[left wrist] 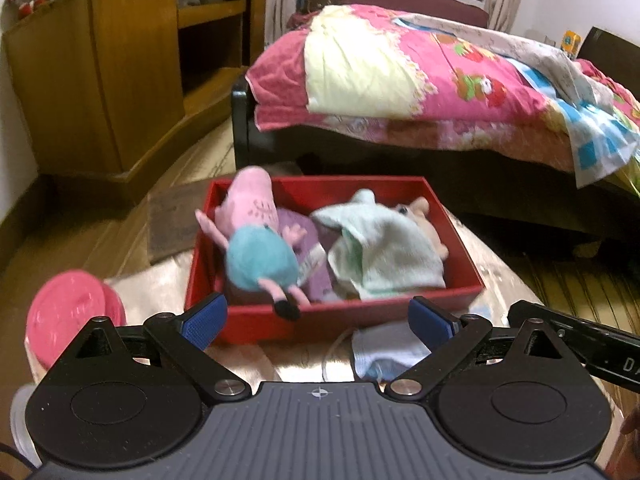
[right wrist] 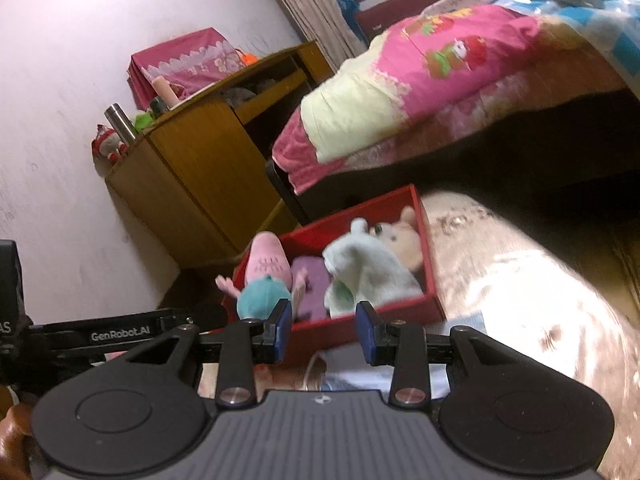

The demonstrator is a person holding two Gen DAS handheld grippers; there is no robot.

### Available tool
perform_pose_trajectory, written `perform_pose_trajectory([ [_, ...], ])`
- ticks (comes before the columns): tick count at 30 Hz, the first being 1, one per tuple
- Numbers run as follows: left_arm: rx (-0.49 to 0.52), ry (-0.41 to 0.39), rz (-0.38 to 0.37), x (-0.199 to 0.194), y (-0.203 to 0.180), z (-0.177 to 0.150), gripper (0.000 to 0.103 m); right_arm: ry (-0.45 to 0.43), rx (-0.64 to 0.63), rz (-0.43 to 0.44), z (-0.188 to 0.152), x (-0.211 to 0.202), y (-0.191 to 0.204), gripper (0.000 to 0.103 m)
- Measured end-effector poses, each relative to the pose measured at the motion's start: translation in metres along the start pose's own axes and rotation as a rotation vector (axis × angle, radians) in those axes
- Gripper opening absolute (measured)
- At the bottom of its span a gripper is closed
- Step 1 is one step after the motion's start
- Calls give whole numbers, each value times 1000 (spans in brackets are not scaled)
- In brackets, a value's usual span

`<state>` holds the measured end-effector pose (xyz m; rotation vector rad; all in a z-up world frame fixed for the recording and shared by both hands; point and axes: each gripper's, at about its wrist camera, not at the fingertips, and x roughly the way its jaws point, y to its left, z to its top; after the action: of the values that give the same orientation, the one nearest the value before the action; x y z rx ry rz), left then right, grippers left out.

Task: Organize soft objects
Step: 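Grasp the striped knit item with the left tool while the right tool moves toward the white sponge block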

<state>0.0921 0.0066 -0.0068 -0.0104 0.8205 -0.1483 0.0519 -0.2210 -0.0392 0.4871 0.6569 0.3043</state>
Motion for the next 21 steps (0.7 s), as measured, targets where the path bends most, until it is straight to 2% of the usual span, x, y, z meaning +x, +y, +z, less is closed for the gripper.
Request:
perform_pose_trajectory([
  [10, 27, 32, -24, -12, -11, -23, 93, 47, 13, -16, -25, -15, 0, 8],
  [15, 38, 52, -38, -17, -15, -34, 93, 80, 15, -34, -40, -20, 0, 12],
  [21, 52, 123, -62, -17, -17, -60, 93, 125, 9, -70, -57, -27, -5, 12],
])
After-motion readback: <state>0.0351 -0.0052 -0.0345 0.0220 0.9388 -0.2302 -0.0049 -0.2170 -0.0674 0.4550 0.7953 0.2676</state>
